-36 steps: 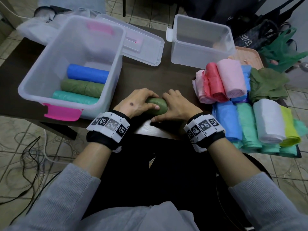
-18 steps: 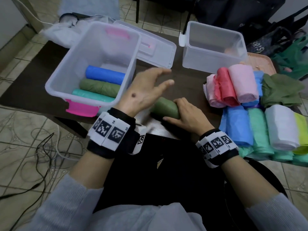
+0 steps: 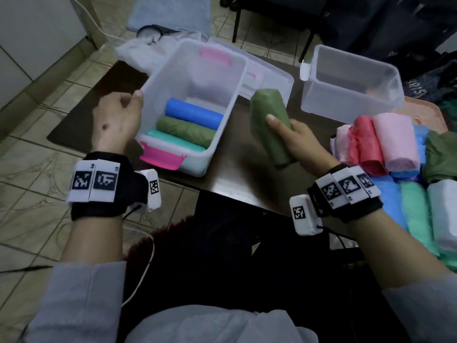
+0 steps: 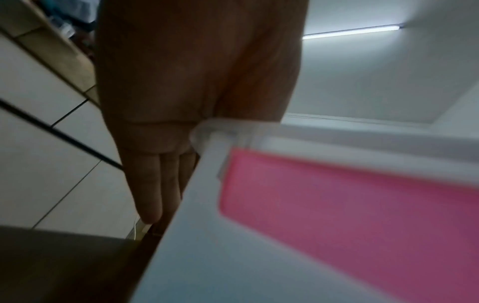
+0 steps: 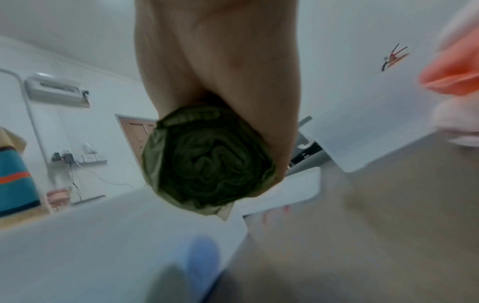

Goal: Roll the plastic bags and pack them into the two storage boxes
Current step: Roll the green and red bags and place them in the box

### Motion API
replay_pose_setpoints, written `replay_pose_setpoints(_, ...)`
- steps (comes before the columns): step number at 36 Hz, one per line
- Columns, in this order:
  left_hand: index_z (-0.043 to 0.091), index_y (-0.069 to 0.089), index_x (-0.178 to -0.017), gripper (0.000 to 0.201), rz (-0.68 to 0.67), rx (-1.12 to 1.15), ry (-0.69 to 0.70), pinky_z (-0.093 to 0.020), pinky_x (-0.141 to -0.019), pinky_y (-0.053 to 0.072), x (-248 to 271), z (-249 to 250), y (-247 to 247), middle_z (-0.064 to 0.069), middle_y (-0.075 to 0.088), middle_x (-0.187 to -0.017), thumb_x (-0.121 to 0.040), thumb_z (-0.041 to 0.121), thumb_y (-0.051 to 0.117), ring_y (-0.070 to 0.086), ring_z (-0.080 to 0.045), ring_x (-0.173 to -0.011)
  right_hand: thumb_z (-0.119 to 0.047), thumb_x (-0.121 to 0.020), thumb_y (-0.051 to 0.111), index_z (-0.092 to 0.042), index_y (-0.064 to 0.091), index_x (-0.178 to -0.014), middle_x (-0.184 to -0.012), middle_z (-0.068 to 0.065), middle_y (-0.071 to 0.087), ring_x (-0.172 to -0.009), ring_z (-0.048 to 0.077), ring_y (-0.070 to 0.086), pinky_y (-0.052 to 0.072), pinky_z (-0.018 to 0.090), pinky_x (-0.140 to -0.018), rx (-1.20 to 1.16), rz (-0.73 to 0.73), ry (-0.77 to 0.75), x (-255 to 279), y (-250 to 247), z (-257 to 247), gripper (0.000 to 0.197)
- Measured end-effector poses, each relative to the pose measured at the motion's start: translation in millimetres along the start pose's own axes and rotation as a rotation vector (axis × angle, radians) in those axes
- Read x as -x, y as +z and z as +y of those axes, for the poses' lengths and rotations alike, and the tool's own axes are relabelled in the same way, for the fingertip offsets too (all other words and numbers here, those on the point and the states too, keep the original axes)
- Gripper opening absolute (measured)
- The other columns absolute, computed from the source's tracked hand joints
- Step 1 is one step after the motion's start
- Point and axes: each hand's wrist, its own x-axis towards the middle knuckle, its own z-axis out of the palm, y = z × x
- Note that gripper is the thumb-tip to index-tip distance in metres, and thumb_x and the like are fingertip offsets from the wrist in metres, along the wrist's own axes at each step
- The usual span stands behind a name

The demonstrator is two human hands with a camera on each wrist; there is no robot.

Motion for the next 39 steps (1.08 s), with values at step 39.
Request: replay_pose_setpoints(39,0.015,0.07,-0.098,0.032,0.271,0.31,0.163,-0.014,-0.052,0.033,42.9,-26.0,14.1,0.015,0.055,-0.066,-0.097,0.038,0.047,0.049,-0.005,-0.059,-0.055,-0.083,0.061,-0.001,0.049,-0.125,-0.124,0.014,0.056,-0.111,0.03,0.053,0.037,0.029,-0.083,1.085,-0.266,-0.23,-116.8,104.7,-121.0,0.069)
